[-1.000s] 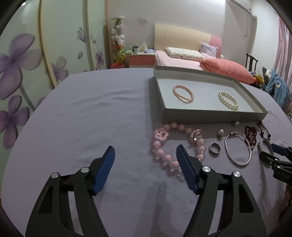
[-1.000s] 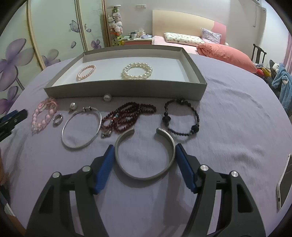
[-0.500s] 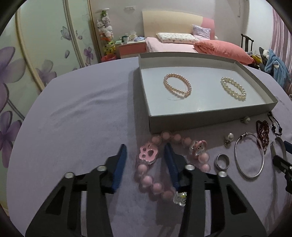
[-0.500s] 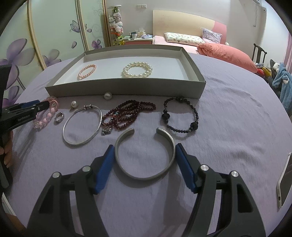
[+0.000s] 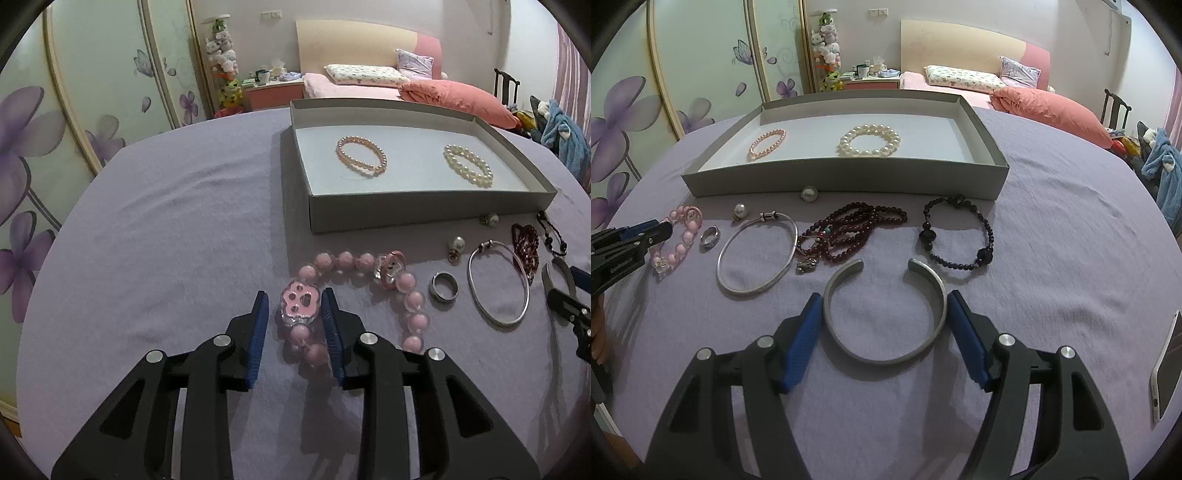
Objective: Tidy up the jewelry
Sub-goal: 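Lift the pink bead bracelet with the left tool while the right tool grasps the silver cuff bangle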
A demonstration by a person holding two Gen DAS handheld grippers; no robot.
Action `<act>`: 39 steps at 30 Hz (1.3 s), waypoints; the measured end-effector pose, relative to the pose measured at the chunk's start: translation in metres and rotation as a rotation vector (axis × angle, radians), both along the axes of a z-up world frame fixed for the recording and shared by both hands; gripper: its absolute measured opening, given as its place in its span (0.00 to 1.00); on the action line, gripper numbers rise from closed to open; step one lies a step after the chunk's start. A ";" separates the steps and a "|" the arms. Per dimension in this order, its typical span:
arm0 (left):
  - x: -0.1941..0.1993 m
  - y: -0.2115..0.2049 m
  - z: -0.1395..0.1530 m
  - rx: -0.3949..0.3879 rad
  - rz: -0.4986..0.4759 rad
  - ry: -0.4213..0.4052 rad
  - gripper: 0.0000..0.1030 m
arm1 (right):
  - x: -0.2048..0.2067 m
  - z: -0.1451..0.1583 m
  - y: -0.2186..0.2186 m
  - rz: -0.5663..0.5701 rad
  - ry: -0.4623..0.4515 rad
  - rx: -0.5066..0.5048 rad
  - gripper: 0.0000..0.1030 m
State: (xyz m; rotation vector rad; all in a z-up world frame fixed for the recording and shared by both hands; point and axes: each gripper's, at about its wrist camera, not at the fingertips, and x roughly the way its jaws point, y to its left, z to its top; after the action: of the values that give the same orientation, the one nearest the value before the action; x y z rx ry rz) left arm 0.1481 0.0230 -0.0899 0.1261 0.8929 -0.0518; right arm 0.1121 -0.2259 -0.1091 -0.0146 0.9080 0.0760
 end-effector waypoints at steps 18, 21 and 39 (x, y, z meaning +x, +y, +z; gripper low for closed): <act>-0.020 0.005 0.009 -0.092 -0.009 -0.041 0.23 | -0.008 0.002 -0.011 -0.035 -0.020 0.085 0.63; -0.027 0.007 0.017 -0.133 -0.011 -0.074 0.23 | -0.012 0.006 -0.013 -0.039 -0.041 0.105 0.63; -0.059 0.004 0.046 -0.351 -0.039 -0.193 0.23 | -0.034 0.043 0.004 -0.017 -0.220 0.175 0.63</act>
State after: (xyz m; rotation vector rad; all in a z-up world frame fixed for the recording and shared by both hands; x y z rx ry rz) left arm 0.0895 0.0270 -0.0435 -0.1763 0.6772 -0.2279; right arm 0.0780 -0.2217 -0.0658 0.1453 0.6788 0.1352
